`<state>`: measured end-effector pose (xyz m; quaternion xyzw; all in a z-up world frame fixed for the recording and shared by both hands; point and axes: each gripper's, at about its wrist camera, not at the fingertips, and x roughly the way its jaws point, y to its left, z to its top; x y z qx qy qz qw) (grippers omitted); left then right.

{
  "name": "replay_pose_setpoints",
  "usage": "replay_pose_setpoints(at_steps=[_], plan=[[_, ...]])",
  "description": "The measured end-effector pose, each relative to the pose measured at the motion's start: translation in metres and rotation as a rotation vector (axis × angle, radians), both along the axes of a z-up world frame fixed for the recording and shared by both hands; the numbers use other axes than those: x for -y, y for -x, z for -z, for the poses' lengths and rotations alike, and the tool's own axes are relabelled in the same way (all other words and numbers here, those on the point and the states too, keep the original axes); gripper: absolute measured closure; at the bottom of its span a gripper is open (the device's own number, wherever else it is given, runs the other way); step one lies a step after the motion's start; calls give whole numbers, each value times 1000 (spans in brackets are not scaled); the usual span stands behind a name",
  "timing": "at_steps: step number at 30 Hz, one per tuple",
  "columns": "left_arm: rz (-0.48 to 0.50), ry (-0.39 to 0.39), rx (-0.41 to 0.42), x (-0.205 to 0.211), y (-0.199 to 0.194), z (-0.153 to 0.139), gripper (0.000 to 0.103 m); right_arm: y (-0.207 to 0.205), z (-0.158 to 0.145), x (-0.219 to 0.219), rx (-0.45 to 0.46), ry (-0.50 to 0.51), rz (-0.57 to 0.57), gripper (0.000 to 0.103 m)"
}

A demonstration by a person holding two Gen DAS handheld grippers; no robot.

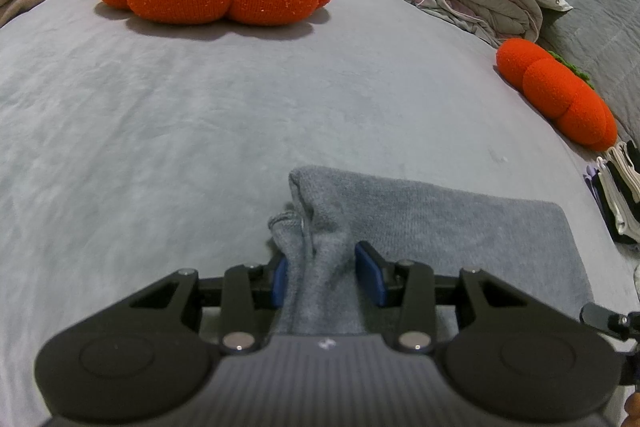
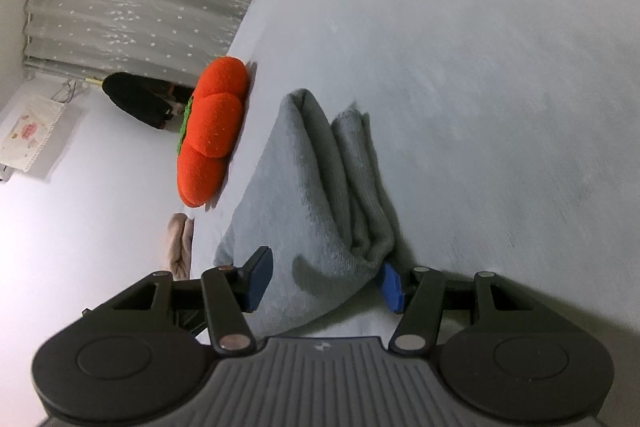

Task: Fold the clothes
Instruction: 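Roll the right tool and close it on the sweater corner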

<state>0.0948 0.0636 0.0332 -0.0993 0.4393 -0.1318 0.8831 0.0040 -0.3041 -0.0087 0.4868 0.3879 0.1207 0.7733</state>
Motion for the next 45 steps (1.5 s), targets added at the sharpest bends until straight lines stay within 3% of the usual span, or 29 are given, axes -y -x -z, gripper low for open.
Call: replay_pose_setpoints(at_steps=[5, 18, 30, 45], plan=[[2, 0, 2, -1, 1, 0, 65, -10, -2, 0, 15, 25, -13, 47], [10, -3, 7, -2, 1, 1, 64, -65, -7, -1, 58, 107, -198, 47], [14, -12, 10, -1, 0, 2, 63, -70, -10, -11, 81, 176, -234, 48], [23, -71, 45, 7, 6, 0, 63, -62, -13, -22, 90, 262, -184, 67]])
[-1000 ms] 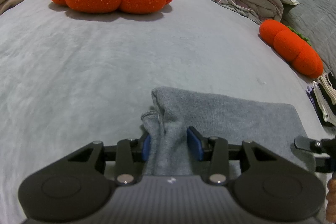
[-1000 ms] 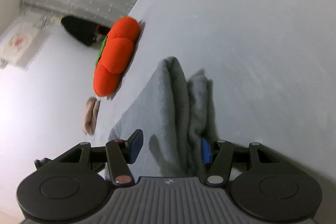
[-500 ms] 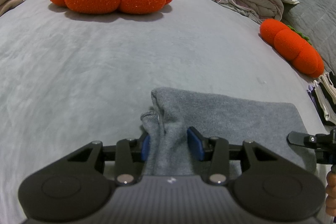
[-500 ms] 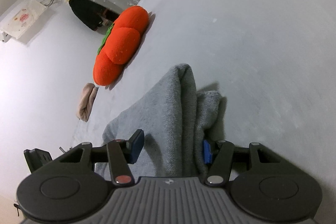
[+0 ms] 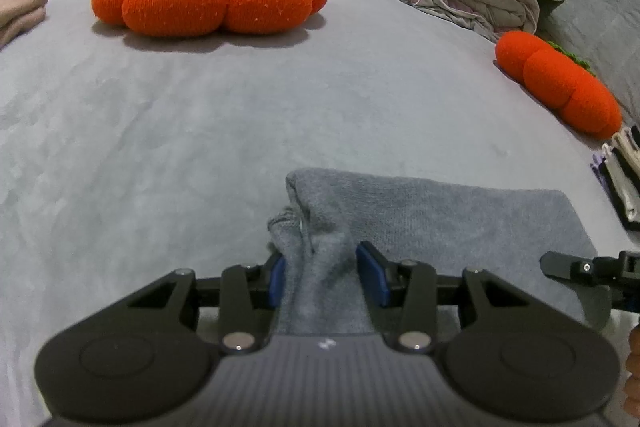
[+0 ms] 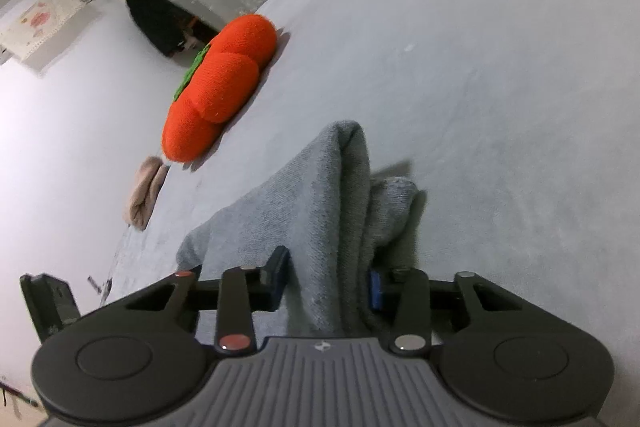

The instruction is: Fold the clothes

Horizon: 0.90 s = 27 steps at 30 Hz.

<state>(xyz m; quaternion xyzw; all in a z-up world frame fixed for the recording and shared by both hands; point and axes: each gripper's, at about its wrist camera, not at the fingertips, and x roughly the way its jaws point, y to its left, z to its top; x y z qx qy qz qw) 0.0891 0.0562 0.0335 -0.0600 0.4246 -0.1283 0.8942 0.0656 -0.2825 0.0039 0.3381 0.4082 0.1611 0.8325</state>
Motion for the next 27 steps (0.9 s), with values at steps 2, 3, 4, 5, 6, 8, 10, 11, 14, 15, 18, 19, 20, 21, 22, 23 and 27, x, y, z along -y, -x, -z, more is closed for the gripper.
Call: replay_pose_setpoints(at_steps=[2, 3, 4, 5, 6, 8, 10, 11, 14, 15, 18, 19, 20, 21, 22, 23, 27], plan=[[2, -36, 20, 6, 4, -1, 63, 3, -2, -6, 16, 32, 7, 67], [5, -55, 32, 9, 6, -1, 63, 4, -3, -8, 23, 47, 5, 67], [7, -75, 43, 12, 7, -2, 63, 5, -4, -10, 29, 62, 4, 67], [10, -94, 54, 15, 9, -2, 63, 5, -4, -10, 30, 64, 3, 67], [12, -108, 62, 17, 11, -3, 63, 5, -4, -10, 31, 64, 3, 67], [14, -126, 73, 20, 13, -3, 63, 5, -3, -10, 32, 65, 4, 67], [13, -133, 77, 21, 14, -4, 63, 5, -3, -10, 33, 65, 6, 67], [14, -136, 79, 22, 15, -4, 63, 5, -3, -10, 34, 65, 6, 67], [12, -139, 85, 22, 16, -4, 63, 6, -3, -11, 38, 70, 9, 67], [10, -136, 86, 22, 16, -4, 63, 6, -2, -12, 41, 73, 10, 67], [9, -133, 86, 22, 15, -3, 63, 9, -3, -17, 59, 98, 15, 67], [9, -132, 86, 22, 15, -3, 63, 10, -3, -19, 66, 108, 16, 67], [10, -134, 87, 22, 15, -3, 63, 10, -4, -20, 71, 117, 15, 67], [10, -137, 89, 23, 15, -3, 63, 11, -4, -21, 75, 126, 13, 67], [11, -140, 91, 23, 15, -3, 63, 11, -4, -21, 75, 127, 12, 67], [11, -144, 93, 24, 15, -3, 63, 10, -4, -20, 74, 128, 12, 67], [9, -151, 98, 26, 16, -3, 63, 12, -3, -20, 78, 132, 15, 67]])
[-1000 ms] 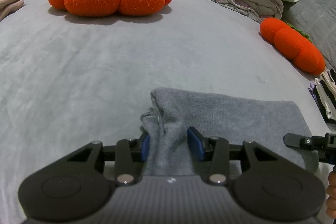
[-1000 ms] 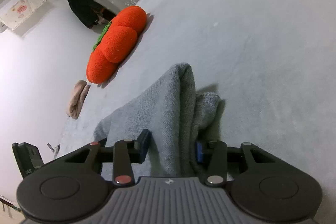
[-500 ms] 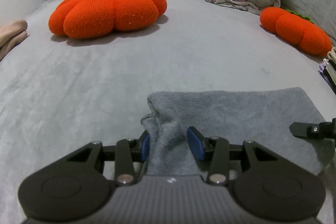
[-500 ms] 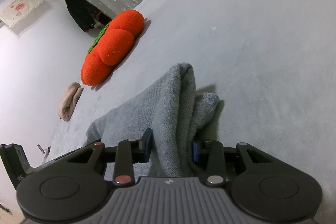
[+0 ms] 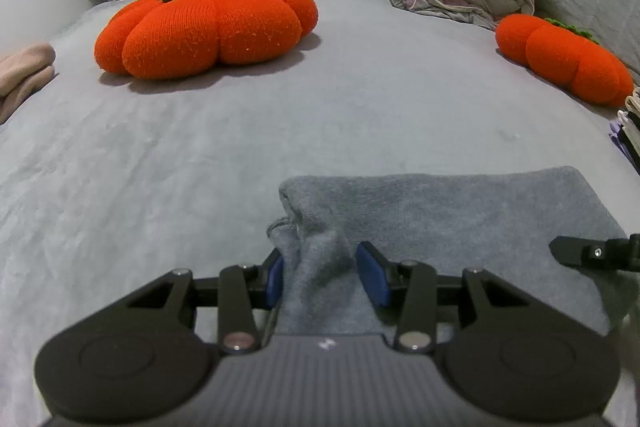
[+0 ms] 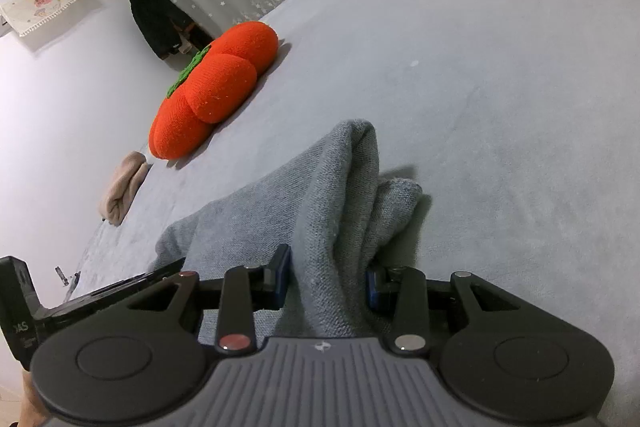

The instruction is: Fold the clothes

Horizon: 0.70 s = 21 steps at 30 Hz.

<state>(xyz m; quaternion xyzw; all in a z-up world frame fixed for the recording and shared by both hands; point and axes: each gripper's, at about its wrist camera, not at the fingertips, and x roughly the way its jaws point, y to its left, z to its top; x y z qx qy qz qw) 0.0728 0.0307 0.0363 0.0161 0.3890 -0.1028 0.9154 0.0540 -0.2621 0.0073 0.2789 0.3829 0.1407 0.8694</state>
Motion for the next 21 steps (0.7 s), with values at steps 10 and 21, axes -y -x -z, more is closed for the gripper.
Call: replay_pose_setpoints(at_steps=[10, 21], plan=[[0, -44, 25, 6, 5, 0, 63, 3, -3, -7, 17, 39, 10, 67], [7, -80, 42, 11, 5, 0, 64, 6, -6, -15, 34, 94, 10, 67]])
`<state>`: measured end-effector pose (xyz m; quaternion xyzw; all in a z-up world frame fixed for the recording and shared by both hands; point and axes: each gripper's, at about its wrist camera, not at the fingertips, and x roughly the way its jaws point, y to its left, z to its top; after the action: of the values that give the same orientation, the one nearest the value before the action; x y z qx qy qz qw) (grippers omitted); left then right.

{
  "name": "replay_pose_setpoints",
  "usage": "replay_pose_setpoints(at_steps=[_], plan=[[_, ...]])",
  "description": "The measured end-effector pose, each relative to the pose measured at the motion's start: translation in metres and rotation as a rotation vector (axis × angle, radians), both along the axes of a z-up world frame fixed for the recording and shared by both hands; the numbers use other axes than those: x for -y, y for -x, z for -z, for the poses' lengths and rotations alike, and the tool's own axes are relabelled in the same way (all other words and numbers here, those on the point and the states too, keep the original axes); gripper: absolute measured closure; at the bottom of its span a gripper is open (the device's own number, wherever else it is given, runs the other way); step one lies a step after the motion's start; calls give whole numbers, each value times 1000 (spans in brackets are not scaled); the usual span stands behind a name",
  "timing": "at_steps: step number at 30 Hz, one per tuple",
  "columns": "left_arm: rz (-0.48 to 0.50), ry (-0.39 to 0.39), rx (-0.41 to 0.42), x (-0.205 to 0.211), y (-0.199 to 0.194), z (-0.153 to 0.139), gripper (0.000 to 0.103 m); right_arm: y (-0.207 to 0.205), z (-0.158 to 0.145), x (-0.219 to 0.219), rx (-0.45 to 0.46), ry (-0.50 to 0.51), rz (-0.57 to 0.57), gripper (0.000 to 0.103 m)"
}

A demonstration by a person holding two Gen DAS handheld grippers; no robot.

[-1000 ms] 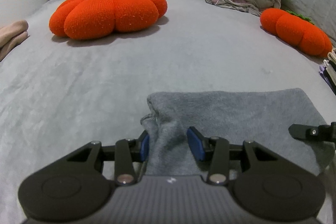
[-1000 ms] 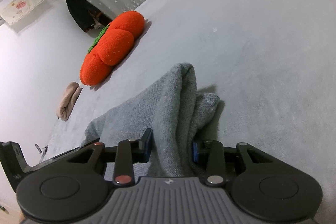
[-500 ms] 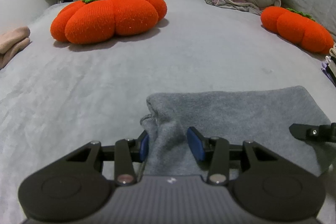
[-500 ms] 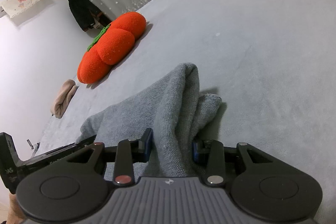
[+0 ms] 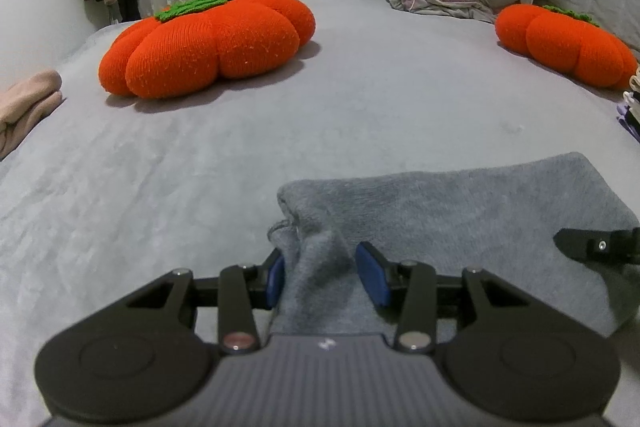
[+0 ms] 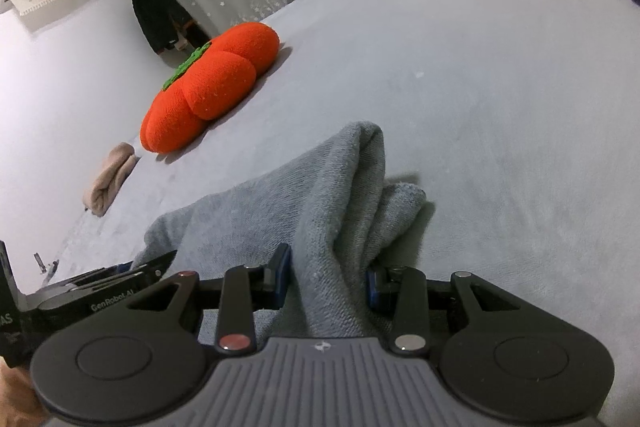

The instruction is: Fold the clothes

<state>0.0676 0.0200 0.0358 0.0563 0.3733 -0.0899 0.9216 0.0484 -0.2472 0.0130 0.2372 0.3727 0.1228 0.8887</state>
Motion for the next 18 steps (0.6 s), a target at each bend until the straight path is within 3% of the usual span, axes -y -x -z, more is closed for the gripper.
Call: replay_pose_setpoints(at_steps=[7, 13, 18], plan=[[1, -14, 5, 2, 2, 0, 64, 1, -2, -2, 4, 30, -7, 67], [4, -29, 14, 5, 3, -1, 67, 5, -9, -15, 33, 137, -27, 67], [16, -46, 25, 8, 6, -2, 73, 6, -11, -17, 38, 164, -31, 67]])
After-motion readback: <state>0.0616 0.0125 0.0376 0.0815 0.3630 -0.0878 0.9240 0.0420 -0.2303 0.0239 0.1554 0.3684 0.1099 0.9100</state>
